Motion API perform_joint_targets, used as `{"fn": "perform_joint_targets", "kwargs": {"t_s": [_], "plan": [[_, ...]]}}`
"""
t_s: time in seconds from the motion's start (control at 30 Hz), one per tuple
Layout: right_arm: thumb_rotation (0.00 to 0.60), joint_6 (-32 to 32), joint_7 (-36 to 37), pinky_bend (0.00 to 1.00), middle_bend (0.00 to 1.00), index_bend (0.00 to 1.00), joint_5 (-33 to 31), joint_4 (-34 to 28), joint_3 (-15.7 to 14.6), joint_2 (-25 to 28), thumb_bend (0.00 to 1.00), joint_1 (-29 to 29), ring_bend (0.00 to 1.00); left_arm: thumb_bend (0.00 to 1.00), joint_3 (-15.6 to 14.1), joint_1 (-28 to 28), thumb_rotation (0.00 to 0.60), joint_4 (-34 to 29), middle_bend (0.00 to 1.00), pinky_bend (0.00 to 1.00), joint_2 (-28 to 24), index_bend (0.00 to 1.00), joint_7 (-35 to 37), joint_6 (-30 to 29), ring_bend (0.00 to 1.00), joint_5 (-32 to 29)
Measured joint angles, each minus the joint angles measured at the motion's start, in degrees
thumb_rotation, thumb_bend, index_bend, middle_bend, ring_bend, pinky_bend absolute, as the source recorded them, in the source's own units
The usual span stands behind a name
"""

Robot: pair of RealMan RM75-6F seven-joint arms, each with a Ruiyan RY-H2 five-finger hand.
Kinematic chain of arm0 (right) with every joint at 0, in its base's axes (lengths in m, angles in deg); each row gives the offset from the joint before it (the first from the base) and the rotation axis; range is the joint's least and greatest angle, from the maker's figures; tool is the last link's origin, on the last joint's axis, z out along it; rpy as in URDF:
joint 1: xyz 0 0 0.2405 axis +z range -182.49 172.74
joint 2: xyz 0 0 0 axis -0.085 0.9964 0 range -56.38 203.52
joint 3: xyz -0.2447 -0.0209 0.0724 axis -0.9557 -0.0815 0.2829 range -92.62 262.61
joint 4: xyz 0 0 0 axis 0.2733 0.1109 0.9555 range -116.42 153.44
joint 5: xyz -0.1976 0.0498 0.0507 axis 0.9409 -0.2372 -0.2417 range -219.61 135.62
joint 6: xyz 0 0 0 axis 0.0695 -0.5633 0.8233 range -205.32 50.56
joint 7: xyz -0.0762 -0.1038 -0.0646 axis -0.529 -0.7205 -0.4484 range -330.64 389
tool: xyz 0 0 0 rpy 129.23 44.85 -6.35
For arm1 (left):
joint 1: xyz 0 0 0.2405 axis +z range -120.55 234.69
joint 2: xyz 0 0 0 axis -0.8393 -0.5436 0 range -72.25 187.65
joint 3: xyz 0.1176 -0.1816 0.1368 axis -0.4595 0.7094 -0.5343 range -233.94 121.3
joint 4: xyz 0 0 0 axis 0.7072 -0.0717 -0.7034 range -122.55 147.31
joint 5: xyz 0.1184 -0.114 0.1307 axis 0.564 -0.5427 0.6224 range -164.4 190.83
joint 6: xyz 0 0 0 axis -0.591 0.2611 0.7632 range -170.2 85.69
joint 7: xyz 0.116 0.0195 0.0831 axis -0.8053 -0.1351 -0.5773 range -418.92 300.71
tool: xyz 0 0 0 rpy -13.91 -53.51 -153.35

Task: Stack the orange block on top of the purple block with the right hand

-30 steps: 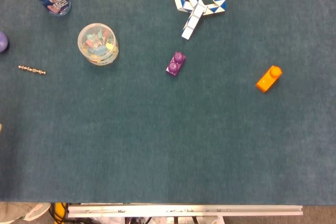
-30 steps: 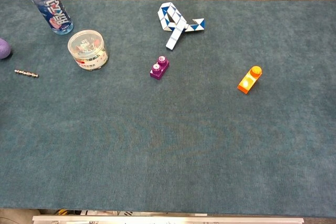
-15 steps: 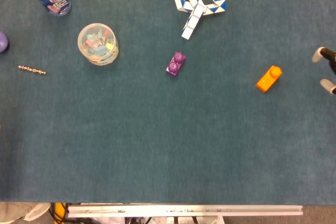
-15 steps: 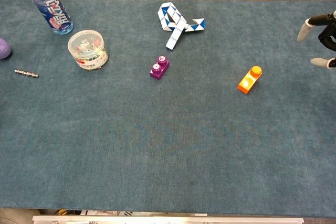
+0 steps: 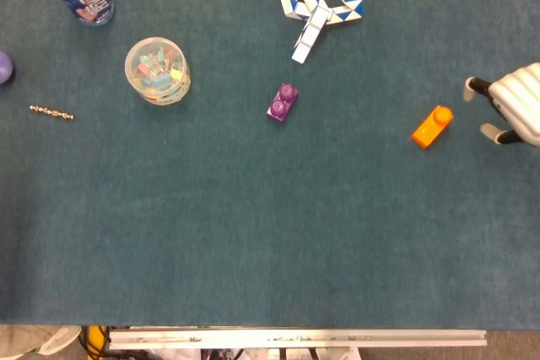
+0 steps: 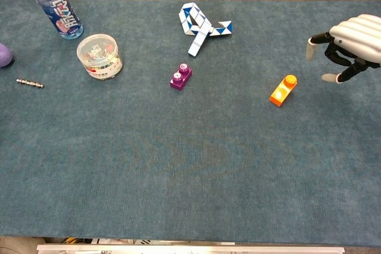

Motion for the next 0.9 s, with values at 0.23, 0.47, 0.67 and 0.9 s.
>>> {"fn": "perform_joint_targets", "kwargs": {"t_s": [0.23,0.47,0.67,0.9], "plan": [[0.600,-3.4,-1.2,0.93,0.91,0.43,-1.8,3.9,-0.2,-3.8,0.19,2.5,0.89,0.16,0.0,0.3,0.600,0.0,0.25,0.25,0.0,0.24,0.1,-0.3,0.23,-0.2],[0.600,-5.3,-2.3,0.93,0.91,0.43,-2.8,6.1,-0.6,-6.1,0.19,4.2,0.89,0.16,0.0,0.5,0.600,0.2,0.25,0.25,0.0,0.24,0.3,-0.6,0.23,-0.3],[0.600,-6.5,-2.9,0.93,0.91,0.43,-3.8,7.2,-1.0,-7.5,0.19,5.1,0.89,0.16,0.0,0.7,0.600,0.2,0.25,0.25,0.0,0.24,0.4,-0.7,0.23,-0.3],[0.600,-7.3,-4.1,0.93,0.91,0.43,-4.5,8.4,-1.5,-8.9,0.19,6.0,0.89,0.16,0.1,0.9,0.600,0.6,0.25,0.25,0.0,0.24,0.7,-0.7,0.23,-0.7]]}}
